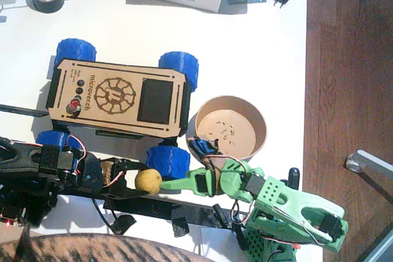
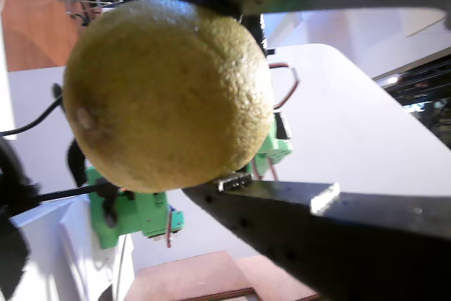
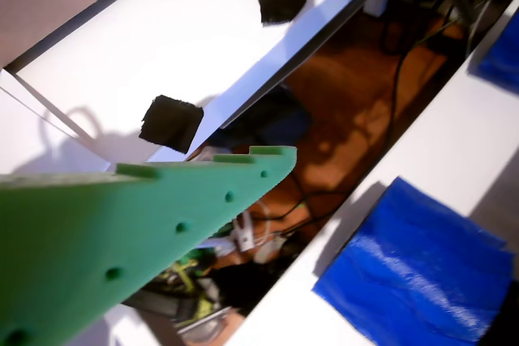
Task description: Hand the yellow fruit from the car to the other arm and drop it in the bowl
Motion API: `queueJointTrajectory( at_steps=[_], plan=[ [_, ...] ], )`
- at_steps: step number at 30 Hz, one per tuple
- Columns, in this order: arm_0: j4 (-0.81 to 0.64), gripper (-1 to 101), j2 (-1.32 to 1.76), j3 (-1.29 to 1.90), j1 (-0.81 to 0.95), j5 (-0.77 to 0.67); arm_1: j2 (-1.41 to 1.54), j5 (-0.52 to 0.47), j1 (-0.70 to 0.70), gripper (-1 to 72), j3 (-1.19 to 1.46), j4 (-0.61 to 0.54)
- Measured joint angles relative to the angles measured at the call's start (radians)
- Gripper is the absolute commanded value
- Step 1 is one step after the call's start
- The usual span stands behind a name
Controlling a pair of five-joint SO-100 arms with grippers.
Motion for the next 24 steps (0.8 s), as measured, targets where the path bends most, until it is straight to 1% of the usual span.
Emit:
queueJointTrajectory(
  at_steps=[9,14,19,24],
  plan=[
    [0.002,0,-0.002,0.011,-0.002,-0.005,-0.109,-0.021,0.0,39.3,-0.04,-0.051],
    [0.002,0,-0.002,0.012,-0.002,-0.005,-0.117,-0.052,0.002,39.1,-0.041,-0.083],
    [0.003,0,-0.002,0.012,-0.002,-0.005,-0.13,-0.063,0.002,38.6,-0.046,-0.103],
    [0.003,0,0.0,0.012,-0.002,-0.005,-0.132,-0.077,0.002,37.6,-0.055,-0.103]
  ],
)
